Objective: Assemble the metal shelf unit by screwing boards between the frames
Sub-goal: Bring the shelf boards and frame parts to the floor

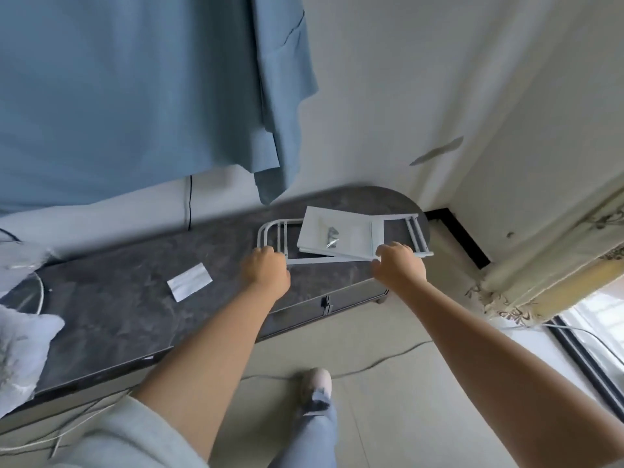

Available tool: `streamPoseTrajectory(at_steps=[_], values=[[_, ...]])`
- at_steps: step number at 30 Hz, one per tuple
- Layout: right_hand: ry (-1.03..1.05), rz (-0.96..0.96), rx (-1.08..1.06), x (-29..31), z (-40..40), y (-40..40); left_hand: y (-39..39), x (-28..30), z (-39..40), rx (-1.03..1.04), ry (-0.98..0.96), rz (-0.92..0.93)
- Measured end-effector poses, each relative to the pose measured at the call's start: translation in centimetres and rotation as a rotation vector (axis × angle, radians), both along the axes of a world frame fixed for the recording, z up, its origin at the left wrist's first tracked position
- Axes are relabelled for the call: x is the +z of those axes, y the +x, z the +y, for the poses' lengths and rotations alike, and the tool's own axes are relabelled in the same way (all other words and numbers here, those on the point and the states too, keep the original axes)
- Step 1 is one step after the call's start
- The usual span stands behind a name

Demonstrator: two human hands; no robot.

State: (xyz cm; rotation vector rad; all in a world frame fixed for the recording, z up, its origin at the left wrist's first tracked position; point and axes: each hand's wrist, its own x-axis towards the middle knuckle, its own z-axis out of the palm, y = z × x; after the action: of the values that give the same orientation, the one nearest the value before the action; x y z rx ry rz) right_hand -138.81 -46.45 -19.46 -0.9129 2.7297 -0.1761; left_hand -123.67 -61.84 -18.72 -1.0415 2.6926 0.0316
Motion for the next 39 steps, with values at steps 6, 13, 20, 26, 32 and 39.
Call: streamPoseTrajectory(at_steps=[6, 13, 20, 26, 32, 39], values=[[0.066, -0.135, -0.049, -3.7, -3.7, -9.3, -10.1, -2.7, -4.8, 0.002, 0.076, -0.053], [0.194, -0.238, -0.022, -9.2, -6.1, -19.8, -18.9, -7.7, -6.3, 0.032, 0.216, -0.091], [0.346, -0.415, 0.138, -15.1, -9.8, -27.7, -25.8, -13.3, -7.0, 0.193, 0.362, -0.146], [0.321, -0.466, 0.238, -21.2, -12.3, -29.4, -27.7, -19.0, -6.8, 0.403, 0.460, -0.135], [0.349, -0.422, 0.220, -25.9, -14.4, -30.3, -28.3, -24.2, -7.6, 0.574, 0.562, -0.089], [0.359, -0.415, 0.230, -28.5, -13.6, -31.3, -28.6, -25.9, -4.2, 1.224, 0.806, 0.080]])
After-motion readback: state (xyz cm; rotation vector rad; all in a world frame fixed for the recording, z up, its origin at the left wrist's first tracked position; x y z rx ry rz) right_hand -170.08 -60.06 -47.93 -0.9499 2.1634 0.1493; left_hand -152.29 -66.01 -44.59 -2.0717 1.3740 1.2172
